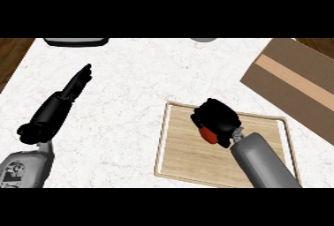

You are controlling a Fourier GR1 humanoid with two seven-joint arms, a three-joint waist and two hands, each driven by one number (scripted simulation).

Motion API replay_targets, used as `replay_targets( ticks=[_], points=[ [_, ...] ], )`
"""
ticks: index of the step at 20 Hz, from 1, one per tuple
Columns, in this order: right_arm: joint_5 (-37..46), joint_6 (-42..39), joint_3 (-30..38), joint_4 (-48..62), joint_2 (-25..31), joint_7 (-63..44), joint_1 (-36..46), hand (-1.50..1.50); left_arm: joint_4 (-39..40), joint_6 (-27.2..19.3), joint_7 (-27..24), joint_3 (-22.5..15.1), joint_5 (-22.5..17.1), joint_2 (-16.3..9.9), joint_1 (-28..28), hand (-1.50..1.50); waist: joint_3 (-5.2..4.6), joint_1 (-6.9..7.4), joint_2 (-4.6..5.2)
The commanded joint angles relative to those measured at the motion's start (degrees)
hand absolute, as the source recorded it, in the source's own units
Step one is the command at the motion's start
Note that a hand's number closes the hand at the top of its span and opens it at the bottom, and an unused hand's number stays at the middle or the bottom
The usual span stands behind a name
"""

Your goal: Pick the bell pepper from the tray and place it in the cardboard box

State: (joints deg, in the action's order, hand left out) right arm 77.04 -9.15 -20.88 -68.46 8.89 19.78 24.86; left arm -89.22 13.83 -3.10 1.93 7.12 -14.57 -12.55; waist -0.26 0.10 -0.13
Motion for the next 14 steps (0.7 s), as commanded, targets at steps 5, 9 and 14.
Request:
replay_targets(
  ticks=[5, 9, 14],
  points=[
    [-7.43, 3.52, 11.28, 1.42, -5.49, -4.90, 2.68, 1.50, 3.15, -1.41, -2.89, -1.49, 2.51, 2.05, 0.14, 0.00, 0.26, -0.16, 0.24],
    [-7.37, 2.18, 11.37, -10.80, -1.23, -3.75, 1.54, 1.50, 0.84, -1.35, -0.07, -1.14, 2.32, 2.00, 0.37, 0.00, 0.25, -0.52, -0.05],
    [-10.22, -1.22, 15.09, -23.35, -1.88, -9.48, -1.86, 1.50, -1.84, 0.62, 0.80, 0.06, 0.89, 0.49, 1.59, 0.00, 0.26, -0.78, -0.21]
  ],
)
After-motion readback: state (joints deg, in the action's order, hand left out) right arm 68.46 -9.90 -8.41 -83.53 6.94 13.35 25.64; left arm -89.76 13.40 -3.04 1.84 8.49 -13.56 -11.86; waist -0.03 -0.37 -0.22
